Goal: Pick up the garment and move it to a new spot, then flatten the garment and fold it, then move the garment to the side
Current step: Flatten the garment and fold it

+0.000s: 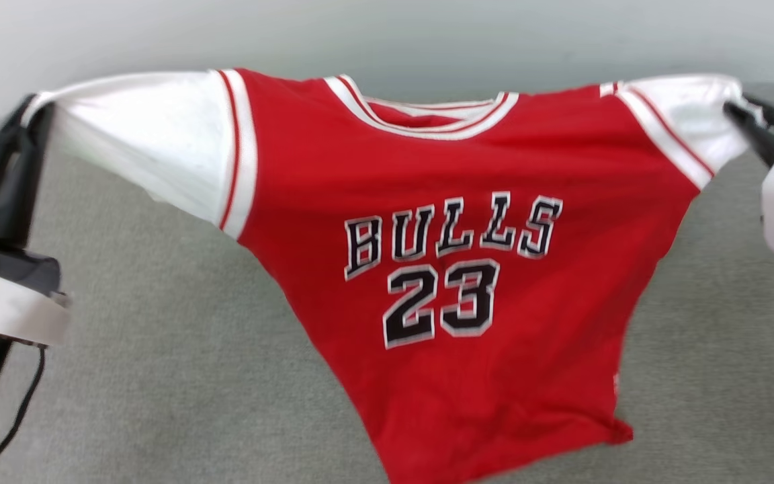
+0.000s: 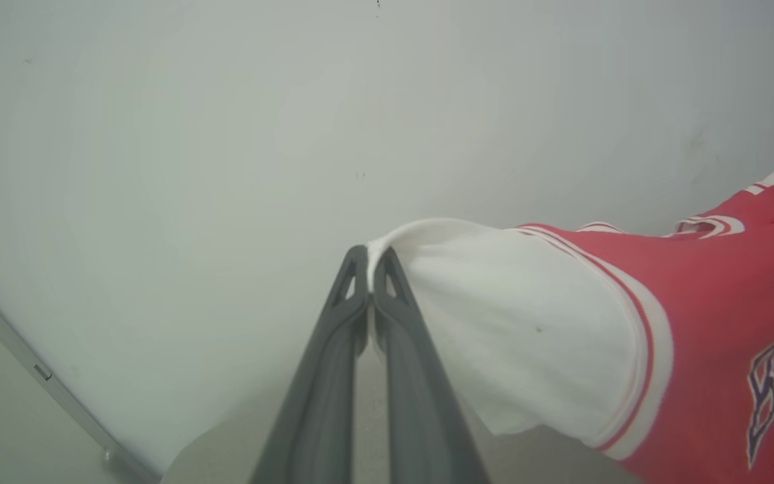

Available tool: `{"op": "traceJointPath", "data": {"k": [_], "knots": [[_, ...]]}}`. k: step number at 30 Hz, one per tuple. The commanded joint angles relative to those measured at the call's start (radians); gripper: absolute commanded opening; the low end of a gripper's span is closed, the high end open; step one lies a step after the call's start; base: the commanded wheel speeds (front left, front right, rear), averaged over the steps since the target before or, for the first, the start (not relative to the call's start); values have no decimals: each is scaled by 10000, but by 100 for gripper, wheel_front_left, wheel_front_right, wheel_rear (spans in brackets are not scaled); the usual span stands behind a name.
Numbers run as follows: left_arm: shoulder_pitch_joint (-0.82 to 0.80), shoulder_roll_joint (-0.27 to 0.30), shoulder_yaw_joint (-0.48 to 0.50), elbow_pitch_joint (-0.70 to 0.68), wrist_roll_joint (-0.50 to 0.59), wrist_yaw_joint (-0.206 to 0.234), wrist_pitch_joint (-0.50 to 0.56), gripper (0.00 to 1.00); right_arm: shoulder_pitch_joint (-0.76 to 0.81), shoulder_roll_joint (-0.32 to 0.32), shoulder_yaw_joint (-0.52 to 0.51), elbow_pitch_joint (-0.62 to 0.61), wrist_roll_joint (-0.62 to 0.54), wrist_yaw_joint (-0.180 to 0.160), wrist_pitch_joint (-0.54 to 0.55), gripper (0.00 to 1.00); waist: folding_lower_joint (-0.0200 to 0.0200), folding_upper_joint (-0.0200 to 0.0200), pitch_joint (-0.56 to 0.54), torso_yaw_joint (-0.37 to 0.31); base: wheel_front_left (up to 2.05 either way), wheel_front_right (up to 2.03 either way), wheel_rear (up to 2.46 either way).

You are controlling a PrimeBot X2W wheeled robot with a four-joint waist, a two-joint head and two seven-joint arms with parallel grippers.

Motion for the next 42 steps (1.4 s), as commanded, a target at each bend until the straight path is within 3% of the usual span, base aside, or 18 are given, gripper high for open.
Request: {"op": "traceJointPath", "data": {"k": [1, 12, 21, 31, 38, 42], "knots": [[172, 119, 182, -92, -45, 108, -86, 0, -88, -72, -182, -154, -92, -8, -178, 0, -1, 0, -387, -338, 0, 0, 0], [608, 724, 1725, -774, -274, 669, -563, 0, 280, -34, -1161, -1813, -649, -8, -1296, 0, -1, 0, -1233, -869, 0, 0, 0], [442, 900, 2577, -1200, -411, 858, -894, 0, 292, 601, -1989, -2664, -1197, -8, -1973, 0, -1, 0, -1218, -1117, 0, 0, 0], [-1349, 1115, 2117, -518, -601, 190, -641, 0, -831, 1019, -2672, -2296, -1839, -8, -2229, 0, -1, 0, 247, -1110, 0, 0, 0], [-4859, 938, 1152, 760, -226, -663, -354, 0, -2856, 1124, -2472, -1710, -2327, -8, -2156, 0, -1, 0, 2267, -1076, 0, 0, 0], [-7285, 459, 386, 1874, 303, -1200, -227, 0, -4320, 1228, -2255, -937, -2602, -8, -2386, 0, -1, 0, 3363, -999, 0, 0, 0]]}}
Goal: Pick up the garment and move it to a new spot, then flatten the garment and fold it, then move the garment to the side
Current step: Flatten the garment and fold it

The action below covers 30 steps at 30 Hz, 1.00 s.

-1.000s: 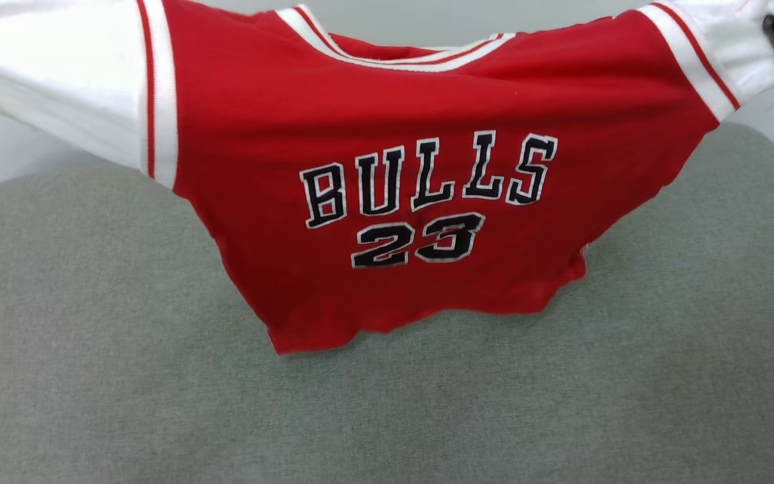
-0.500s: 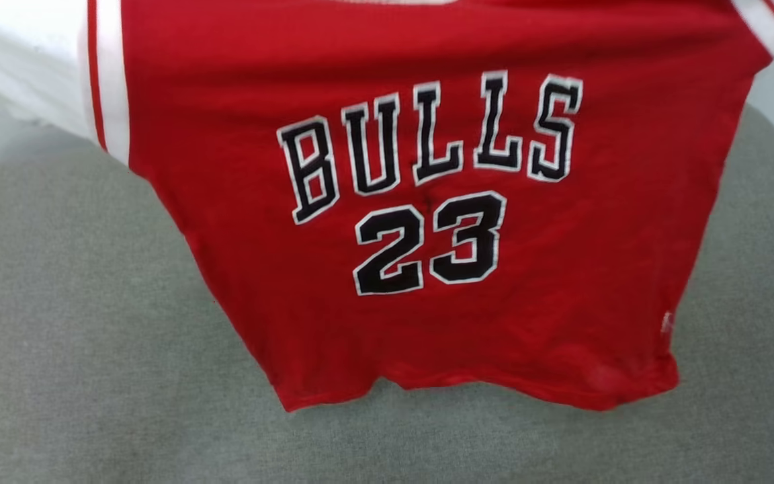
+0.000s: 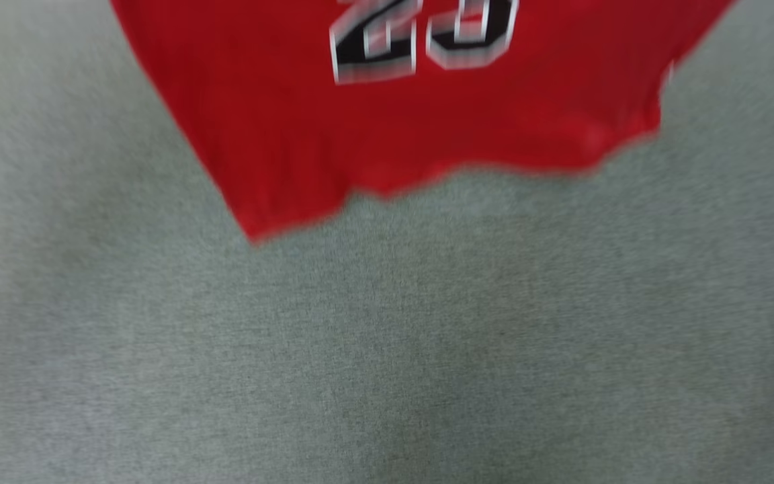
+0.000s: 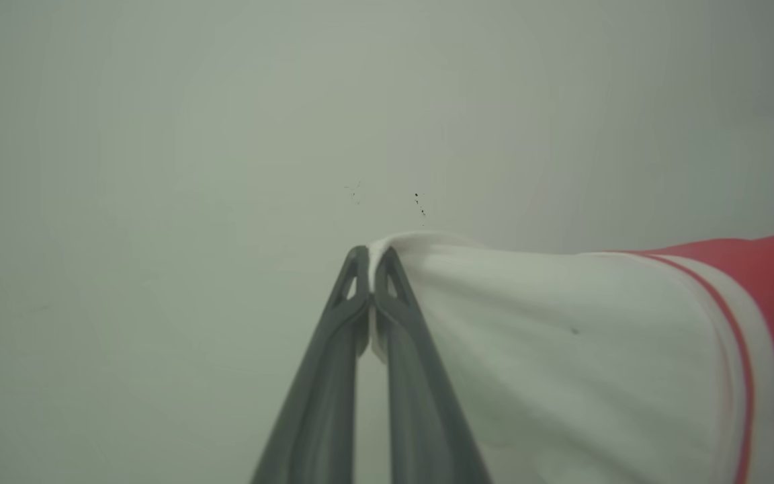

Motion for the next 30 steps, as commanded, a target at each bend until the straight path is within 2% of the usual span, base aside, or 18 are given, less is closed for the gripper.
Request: {"op": "traceJointPath", "data": {"k": [1, 8, 12, 16, 18, 19, 23, 30], "knots": [[-475, -140, -96, 241, 115, -77, -8, 0, -366, 28, 43, 178, -106, -10, -101, 0, -1, 0, 1135, 111, 0, 0, 0], [-4745, -1377, -1083, 3363, 1266, -988, -454, 0, -3214, 333, -6, 2187, -930, -12, -940, 0, -1, 0, 2442, 380, 0, 0, 0], [-6237, -2174, -1379, 4948, 1742, -1071, -1160, 0, -4476, 518, 13, 3403, -1606, -12, -1452, 0, -1, 0, 2892, 615, 0, 0, 0], [-6868, -2869, -1655, 6225, 1914, -1193, -1825, 0, -5169, 749, -73, 4448, -2071, -12, -2038, 0, -1, 0, 3183, 856, 0, 0, 0], [-6716, -3199, -1816, 6661, 1979, -1280, -2062, 0, -5152, 955, -113, 4940, -2142, -12, -2334, 0, -1, 0, 3230, 930, 0, 0, 0], [-5678, -3789, -2134, 7374, 2010, -1454, -2361, 0, -4331, 1252, 143, 6029, -2218, -12, -2749, 0, -1, 0, 3035, 1055, 0, 0, 0], [-4283, -4118, -2339, 7503, 2223, -1517, -2423, 0, -3235, 1527, 354, 6755, -2106, -9, -2936, 0, -1, 0, 2577, 1085, 0, 0, 0], [-1008, -4490, -2073, 6700, 2468, -1567, -2431, 0, -892, 1230, 1102, 7136, -1126, -10, -3033, 0, -1, 0, 1226, 1179, 0, 0, 0]]}}
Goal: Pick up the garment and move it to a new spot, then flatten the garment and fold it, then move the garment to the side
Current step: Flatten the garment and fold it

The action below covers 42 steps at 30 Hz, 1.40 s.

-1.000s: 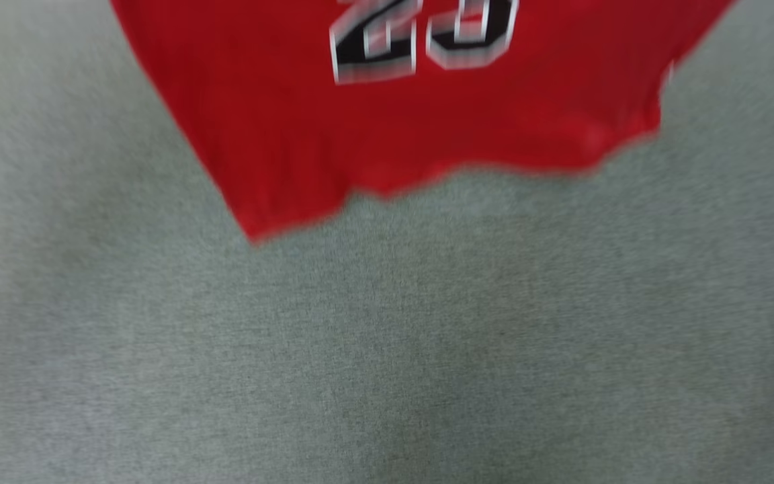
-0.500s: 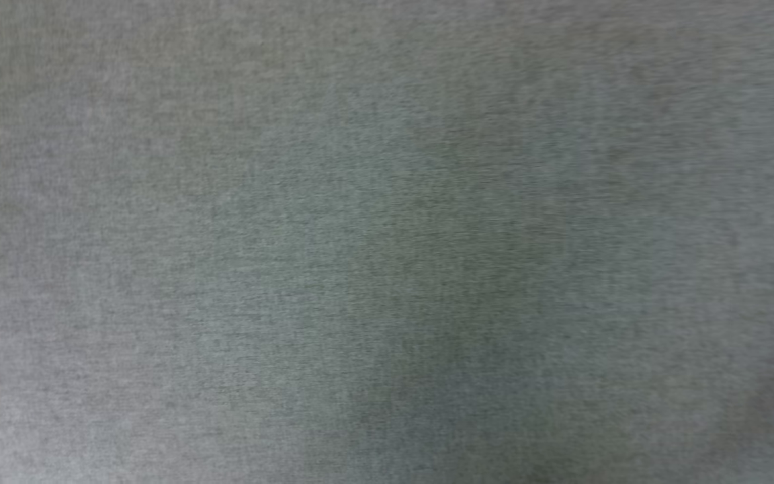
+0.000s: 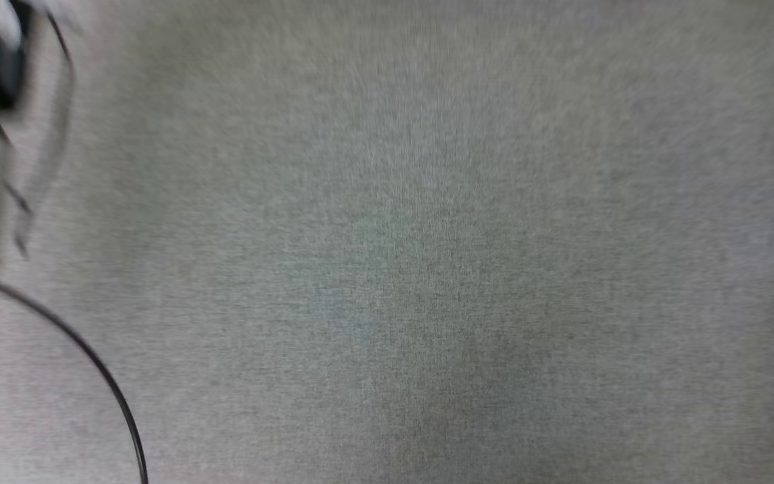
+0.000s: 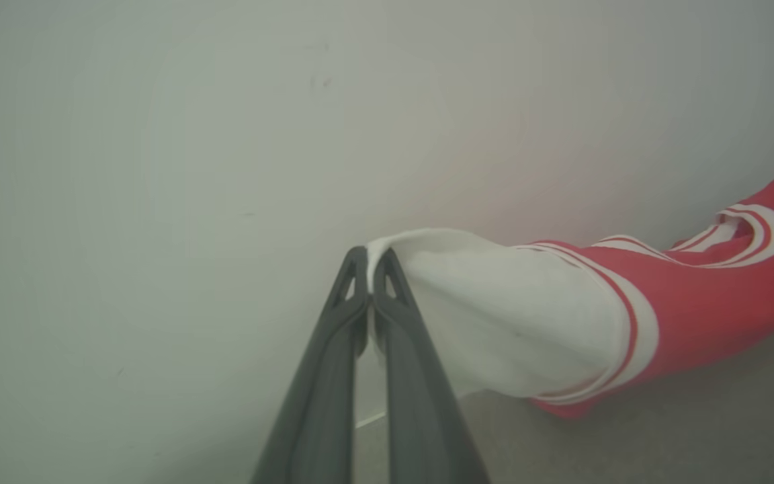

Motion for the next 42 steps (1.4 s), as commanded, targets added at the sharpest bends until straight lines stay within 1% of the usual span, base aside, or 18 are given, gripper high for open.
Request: {"op": "traceJointPath", "data": {"k": [1, 6, 10, 13, 17, 21, 29, 36, 38, 42], "knots": [[625, -46, 34, -94, 14, -11, -57, 0, 539, -107, 182, -58, 161, -10, 70, 0, -1, 0, -759, 47, 0, 0, 0], [3273, -85, 13, -575, -52, -70, -59, 0, 2681, -505, 1143, -646, 1363, -10, 491, 0, -1, 0, -2004, 62, 0, 0, 0], [5255, 118, -43, -835, -328, -70, -58, 0, 4503, -1023, 1713, -1432, 2340, -10, 957, 0, -1, 0, -2788, 34, 0, 0, 0], [6580, 257, -236, -1040, -524, -68, -7, 0, 5742, -1429, 1844, -2017, 2871, -10, 1111, 0, -1, 0, -3220, 18, 0, 0, 0], [8071, 419, -513, -1287, -715, 1, 207, 0, 7330, -1774, 1662, -2656, 3480, -10, 1206, 0, -1, 0, -3666, 40, 0, 0, 0], [9210, 469, -729, -1503, -819, 203, 297, 0, 8697, -1984, 1531, -3113, 3655, -10, 1235, 0, -1, 0, -4129, 36, 0, 0, 0], [11117, 763, -845, -2272, -1242, 520, 478, 0, 10818, -2306, 1762, -3998, 4070, -10, 1530, 0, -1, 0, -4989, -92, 0, 0, 0], [12606, 915, -859, -3291, -1646, 1000, 698, 0, 12028, -2581, 1822, -4666, 4448, -9, 2002, 0, -1, 0, -5513, -234, 0, 0, 0], [12894, 909, -859, -3499, -1691, 1161, 694, 0, 12233, -2638, 1698, -4775, 4537, -9, 2034, 0, -1, 0, -5545, -266, 0, 0, 0], [13153, 916, -926, -3717, -1677, 1303, 720, 0, 12457, -2594, 1545, -4846, 4729, -9, 2226, 0, -1, 0, -5572, -281, 0, 0, 0]]}}
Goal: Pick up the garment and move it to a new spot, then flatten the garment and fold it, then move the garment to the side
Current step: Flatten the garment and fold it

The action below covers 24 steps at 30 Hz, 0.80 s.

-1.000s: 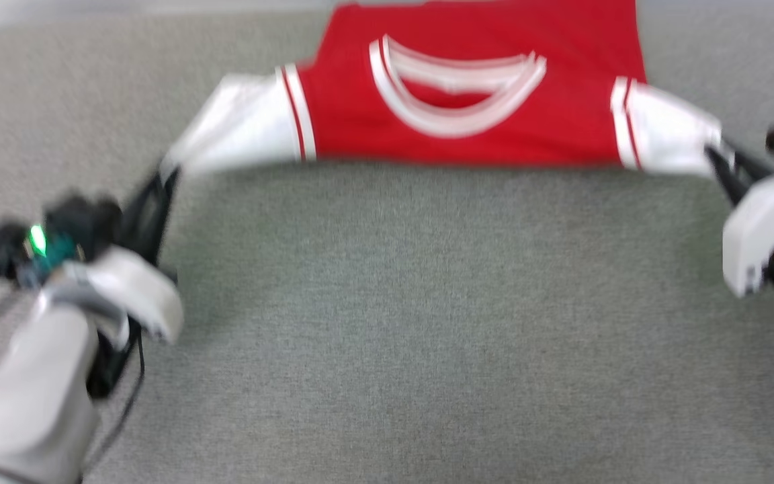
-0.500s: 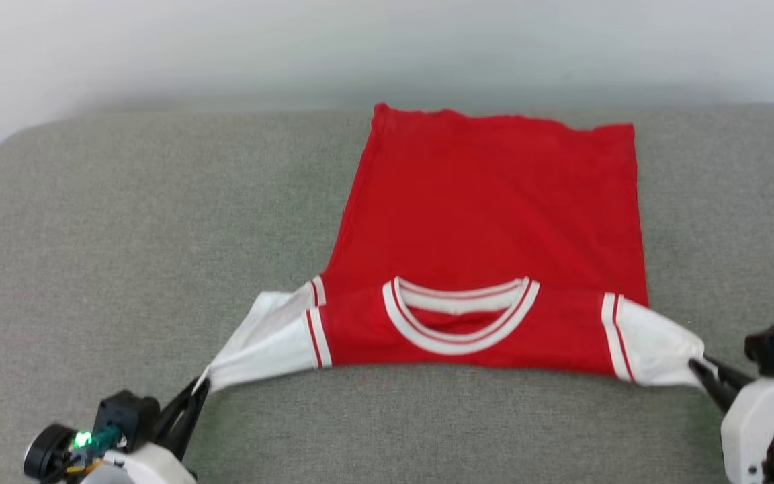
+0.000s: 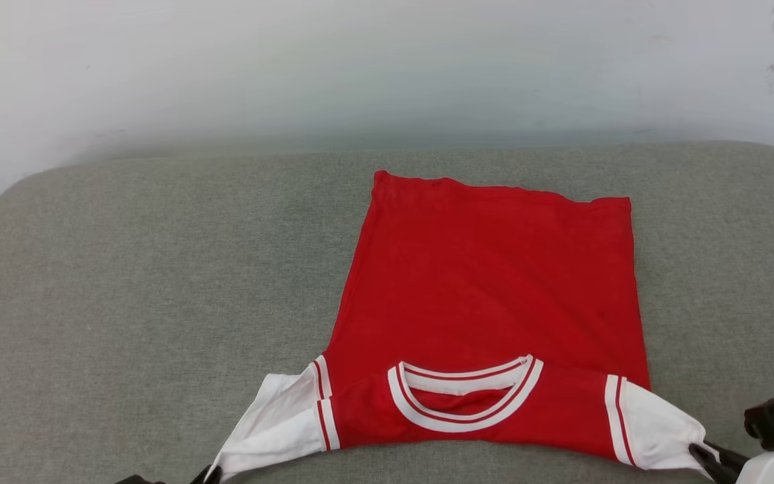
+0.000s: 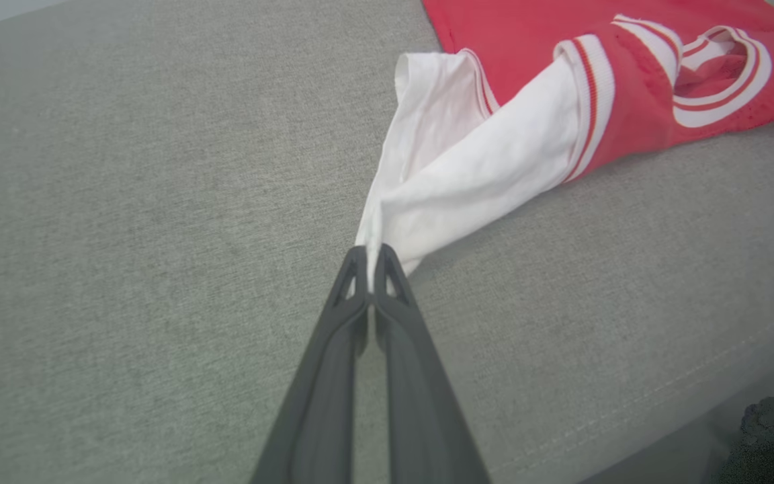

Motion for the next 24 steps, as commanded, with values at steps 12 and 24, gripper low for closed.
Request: {"op": "traceJointPath", "data": {"k": [12, 24], "knots": [[-197, 196, -227, -1488, 402, 140, 140, 0, -856, -377, -1423, -1462, 917, -7, 1624, 100, 2, 0, 593, 400, 0, 0, 0], [-929, 490, -267, -4406, 444, 145, 1135, 0, -4064, 184, -3719, -1463, 371, -5, 5817, 100, 2, 0, 2817, 1958, 0, 0, 0]]}}
